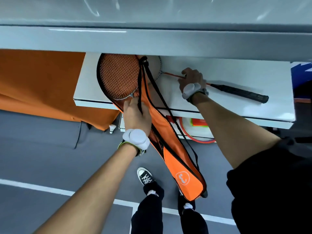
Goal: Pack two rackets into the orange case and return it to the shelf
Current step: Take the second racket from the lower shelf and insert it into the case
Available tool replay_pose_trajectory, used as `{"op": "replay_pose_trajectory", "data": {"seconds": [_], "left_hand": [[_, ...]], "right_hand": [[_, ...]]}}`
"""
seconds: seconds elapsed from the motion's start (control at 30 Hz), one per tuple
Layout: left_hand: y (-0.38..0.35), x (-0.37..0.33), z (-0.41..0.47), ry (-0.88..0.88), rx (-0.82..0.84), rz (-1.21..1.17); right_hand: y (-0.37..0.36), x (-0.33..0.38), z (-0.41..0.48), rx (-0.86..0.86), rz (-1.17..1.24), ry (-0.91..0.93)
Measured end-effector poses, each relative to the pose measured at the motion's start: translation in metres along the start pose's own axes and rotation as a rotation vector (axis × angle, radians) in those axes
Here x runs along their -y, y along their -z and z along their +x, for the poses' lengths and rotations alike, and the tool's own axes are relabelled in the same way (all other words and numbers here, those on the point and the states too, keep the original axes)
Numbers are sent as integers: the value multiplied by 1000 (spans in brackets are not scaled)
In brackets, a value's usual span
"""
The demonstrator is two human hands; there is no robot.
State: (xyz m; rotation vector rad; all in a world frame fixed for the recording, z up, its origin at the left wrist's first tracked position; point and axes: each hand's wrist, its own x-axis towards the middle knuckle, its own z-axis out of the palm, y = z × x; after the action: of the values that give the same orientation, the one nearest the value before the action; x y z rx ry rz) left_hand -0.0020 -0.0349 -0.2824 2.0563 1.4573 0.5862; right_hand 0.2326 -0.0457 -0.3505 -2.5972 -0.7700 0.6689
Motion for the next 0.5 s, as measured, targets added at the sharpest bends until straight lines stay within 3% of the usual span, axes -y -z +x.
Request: {"op": "replay_pose_trajectory", "data": {"seconds": [0.27,0.5], "left_hand": [[1,4,5,-5,-1,-4],[4,-3,4,25,50,29]], "right_hand": [[10,-8,-10,71,1,-23],[13,-25,-54,260,55,-20]]}}
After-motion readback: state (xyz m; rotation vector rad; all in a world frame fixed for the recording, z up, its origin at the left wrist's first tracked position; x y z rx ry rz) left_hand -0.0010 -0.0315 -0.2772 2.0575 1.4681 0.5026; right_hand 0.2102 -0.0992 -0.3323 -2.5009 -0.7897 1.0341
